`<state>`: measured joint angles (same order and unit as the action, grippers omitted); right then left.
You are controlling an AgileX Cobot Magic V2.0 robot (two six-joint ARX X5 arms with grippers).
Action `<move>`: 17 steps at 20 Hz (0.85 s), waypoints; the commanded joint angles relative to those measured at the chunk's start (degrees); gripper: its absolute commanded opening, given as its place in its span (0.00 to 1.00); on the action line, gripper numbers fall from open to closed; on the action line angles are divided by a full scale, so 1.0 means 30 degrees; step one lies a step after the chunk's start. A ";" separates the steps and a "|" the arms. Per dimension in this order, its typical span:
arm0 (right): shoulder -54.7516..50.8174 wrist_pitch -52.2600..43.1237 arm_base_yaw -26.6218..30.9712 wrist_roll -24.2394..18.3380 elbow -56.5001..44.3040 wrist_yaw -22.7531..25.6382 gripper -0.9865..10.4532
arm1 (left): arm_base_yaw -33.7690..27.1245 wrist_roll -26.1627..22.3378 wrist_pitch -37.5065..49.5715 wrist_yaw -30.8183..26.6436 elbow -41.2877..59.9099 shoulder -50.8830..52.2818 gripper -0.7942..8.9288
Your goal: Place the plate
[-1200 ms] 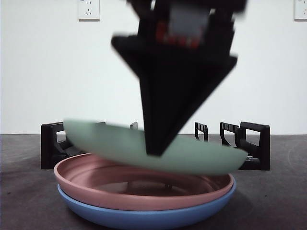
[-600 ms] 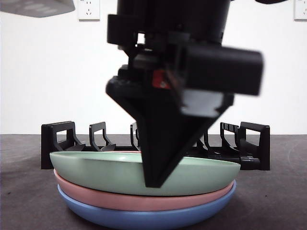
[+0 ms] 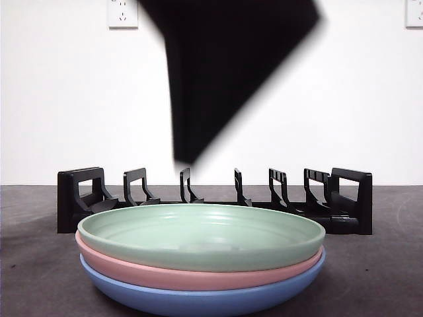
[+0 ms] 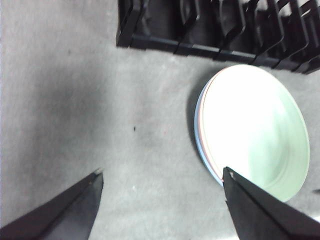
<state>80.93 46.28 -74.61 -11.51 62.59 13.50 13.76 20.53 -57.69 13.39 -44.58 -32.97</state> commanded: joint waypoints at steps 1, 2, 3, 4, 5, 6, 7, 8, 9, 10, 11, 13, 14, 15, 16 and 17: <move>-0.1501 -0.0648 0.1195 0.0525 0.0299 -0.0007 0.30 | 0.0029 -0.0160 0.0466 -0.0102 -0.0306 -0.0095 0.46; -0.2317 -0.0758 0.2098 0.0648 0.0219 -0.0029 0.30 | 0.0029 -0.0117 0.0612 -0.0102 -0.0306 -0.0095 0.46; -0.3111 -0.0845 0.3169 0.0707 0.0036 -0.0080 0.30 | 0.0029 -0.0117 0.0758 -0.0109 -0.0306 -0.0095 0.46; -0.3920 -0.0882 0.4364 0.0721 -0.0226 -0.0240 0.30 | 0.0029 -0.0124 0.0889 -0.0109 -0.0306 -0.0102 0.46; -0.4685 -0.0969 0.5639 0.0780 -0.0532 -0.0663 0.30 | 0.0029 -0.0124 0.1064 -0.0102 -0.0306 -0.0109 0.46; -0.5493 -0.1100 0.7176 0.0911 -0.0896 -0.1260 0.30 | 0.0022 -0.0138 0.1268 -0.0109 -0.0306 -0.0109 0.46; -0.6135 -0.1275 0.8429 0.0998 -0.1231 -0.1756 0.30 | 0.0022 -0.0182 0.1479 -0.0109 -0.0306 -0.0109 0.46; -0.6892 -0.1647 1.0018 0.1107 -0.1734 -0.2426 0.30 | 0.0029 -0.0211 0.1807 -0.0109 -0.0306 -0.0109 0.46; -0.7439 -0.2018 1.1191 0.1239 -0.2142 -0.2943 0.30 | 0.0022 -0.0211 0.2142 -0.0109 -0.0306 -0.0109 0.46; -0.8058 -0.2470 1.2670 0.1435 -0.2630 -0.3716 0.30 | 0.0022 -0.0291 0.2550 -0.0109 -0.0306 -0.0109 0.46; -0.8495 -0.3031 1.4003 0.1770 -0.3031 -0.4481 0.30 | 0.0029 -0.0291 0.2812 -0.0109 -0.0306 -0.0109 0.46; -0.8903 -0.4080 1.6232 0.2528 -0.3592 -0.6324 0.30 | 0.0029 -0.0335 0.3417 -0.0102 -0.0306 -0.0109 0.47; -0.8896 -0.4357 1.7005 0.2885 -0.3636 -0.7009 0.30 | 0.0029 -0.0335 0.3388 -0.0102 -0.0306 -0.0109 0.47; -0.8874 -0.4583 1.7493 0.2951 -0.3628 -0.7286 0.30 | 0.0029 -0.0328 0.3366 -0.0102 -0.0306 -0.0102 0.47; -0.8881 -0.4568 1.7711 0.3053 -0.3628 -0.7286 0.30 | 0.0029 -0.0284 0.3366 -0.0095 -0.0306 -0.0102 0.47; -0.8910 -0.4510 1.7784 0.3104 -0.3628 -0.7337 0.30 | 0.0029 -0.0262 0.3366 -0.0095 -0.0306 -0.0102 0.47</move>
<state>53.87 33.19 -21.02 -3.33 51.33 -8.49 13.76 20.34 -48.01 13.39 -44.58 -32.97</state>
